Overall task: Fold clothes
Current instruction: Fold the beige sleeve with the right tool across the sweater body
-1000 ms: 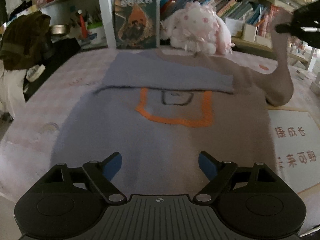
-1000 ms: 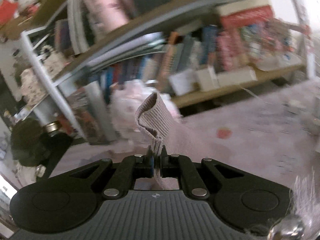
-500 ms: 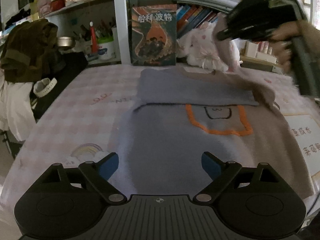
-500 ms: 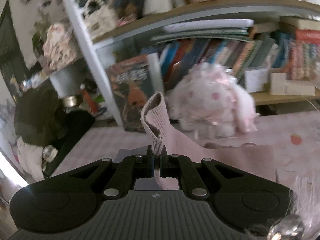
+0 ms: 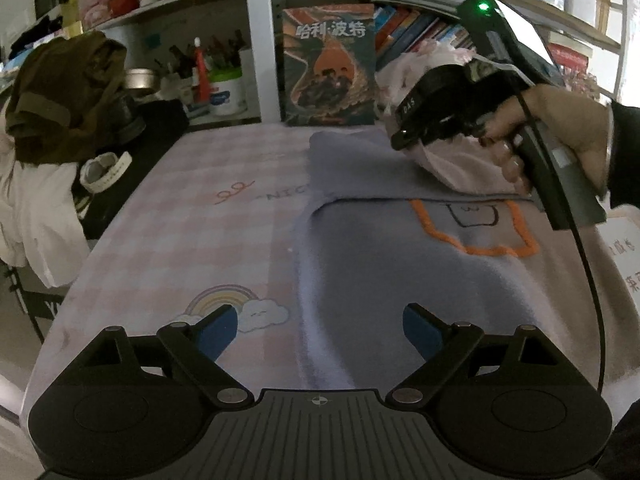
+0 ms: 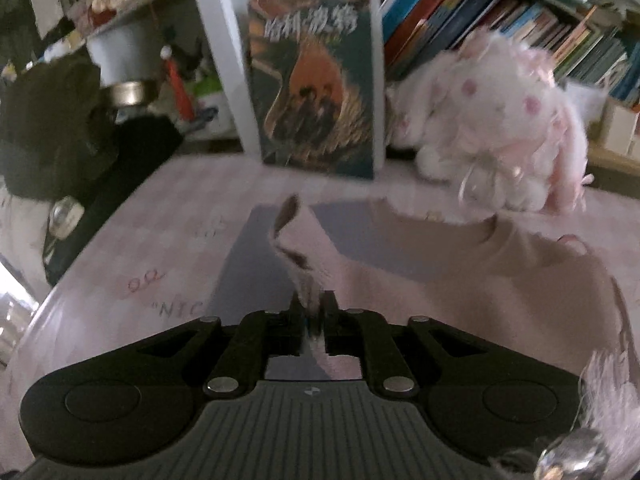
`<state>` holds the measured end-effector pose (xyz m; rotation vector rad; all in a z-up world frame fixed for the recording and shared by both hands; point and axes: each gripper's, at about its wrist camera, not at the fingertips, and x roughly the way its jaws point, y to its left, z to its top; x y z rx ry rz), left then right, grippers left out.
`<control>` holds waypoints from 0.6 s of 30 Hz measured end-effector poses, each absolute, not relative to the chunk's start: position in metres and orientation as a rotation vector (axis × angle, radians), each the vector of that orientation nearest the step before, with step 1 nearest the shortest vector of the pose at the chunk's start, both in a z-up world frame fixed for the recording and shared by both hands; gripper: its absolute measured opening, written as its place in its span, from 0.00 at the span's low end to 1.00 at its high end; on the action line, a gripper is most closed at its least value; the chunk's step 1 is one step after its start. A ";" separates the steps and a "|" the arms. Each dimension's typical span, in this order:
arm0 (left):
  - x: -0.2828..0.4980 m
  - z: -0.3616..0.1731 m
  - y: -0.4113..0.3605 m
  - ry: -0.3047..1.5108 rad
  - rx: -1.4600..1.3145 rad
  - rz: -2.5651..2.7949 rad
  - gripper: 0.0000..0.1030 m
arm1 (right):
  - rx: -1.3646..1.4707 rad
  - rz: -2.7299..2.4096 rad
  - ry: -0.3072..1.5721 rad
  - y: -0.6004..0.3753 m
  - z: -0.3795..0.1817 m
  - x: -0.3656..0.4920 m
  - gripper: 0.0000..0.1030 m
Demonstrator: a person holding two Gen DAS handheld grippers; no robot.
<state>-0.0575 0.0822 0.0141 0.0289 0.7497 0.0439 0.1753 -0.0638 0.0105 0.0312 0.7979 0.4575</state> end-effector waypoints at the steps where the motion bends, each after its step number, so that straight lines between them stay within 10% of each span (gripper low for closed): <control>1: -0.057 0.014 0.083 0.749 0.025 0.039 0.90 | 0.031 0.459 0.793 -0.063 0.011 0.173 0.27; 18: -0.034 0.007 0.058 0.761 0.005 -0.125 0.90 | 0.039 0.427 0.732 -0.126 0.039 0.088 0.45</control>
